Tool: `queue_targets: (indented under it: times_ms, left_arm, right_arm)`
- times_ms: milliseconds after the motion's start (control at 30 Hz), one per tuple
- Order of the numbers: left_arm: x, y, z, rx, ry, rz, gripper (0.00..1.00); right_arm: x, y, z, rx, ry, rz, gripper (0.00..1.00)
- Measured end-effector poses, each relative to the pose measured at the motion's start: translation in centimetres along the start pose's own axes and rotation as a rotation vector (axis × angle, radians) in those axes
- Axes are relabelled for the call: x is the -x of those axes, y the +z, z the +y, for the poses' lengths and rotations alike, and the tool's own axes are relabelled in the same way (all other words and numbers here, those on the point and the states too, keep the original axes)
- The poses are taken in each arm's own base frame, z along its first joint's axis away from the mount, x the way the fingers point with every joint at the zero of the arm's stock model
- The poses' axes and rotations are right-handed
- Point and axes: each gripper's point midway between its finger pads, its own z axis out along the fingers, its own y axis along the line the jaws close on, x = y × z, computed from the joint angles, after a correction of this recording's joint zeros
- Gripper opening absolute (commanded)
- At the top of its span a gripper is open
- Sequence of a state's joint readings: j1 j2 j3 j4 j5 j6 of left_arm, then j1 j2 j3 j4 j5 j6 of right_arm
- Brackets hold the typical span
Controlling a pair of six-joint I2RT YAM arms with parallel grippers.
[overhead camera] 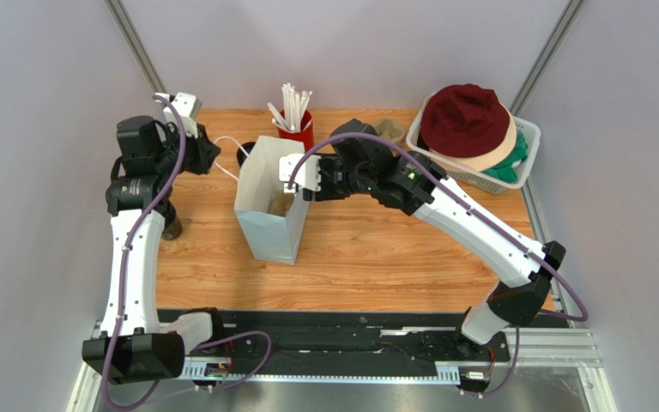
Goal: Pack the takeout coffee
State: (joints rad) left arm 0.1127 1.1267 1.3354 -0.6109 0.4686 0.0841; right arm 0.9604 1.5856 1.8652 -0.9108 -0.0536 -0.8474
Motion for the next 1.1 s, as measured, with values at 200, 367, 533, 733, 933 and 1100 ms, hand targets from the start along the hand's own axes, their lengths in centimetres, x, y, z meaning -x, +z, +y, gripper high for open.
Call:
queue_targets:
  times_ms: [200,367,533,733,933,1100]
  left_arm:
    - [0.5,-0.2,-0.4,-0.018,0.003,-0.005,0.19]
    - [0.8,-0.1,-0.4,-0.028,0.008,-0.003,0.09]
    - [0.9,0.3,-0.4,-0.037,0.006,0.013,0.0]
    - [1.8,1.5,-1.5,-0.081,0.019,0.028,0.0]
    - [4.9,2.5,-4.2,-0.162,0.066,0.003,0.0]
    - [8.3,3.0,-7.4,-0.254,0.125,-0.044,0.0]
  right_arm:
    - [-0.4,1.4,0.2,0.015,-0.021,0.015,0.15]
    - [-0.5,1.5,0.2,0.018,-0.042,0.018,0.0]
    - [-0.5,1.4,0.0,0.013,-0.038,0.019,0.0]
    - [-0.8,0.6,-0.8,-0.039,-0.012,0.046,0.0]
    - [-0.3,-2.9,-3.7,-0.196,0.038,0.034,0.0]
    - [0.2,-6.9,-5.6,-0.326,0.08,0.0,0.0]
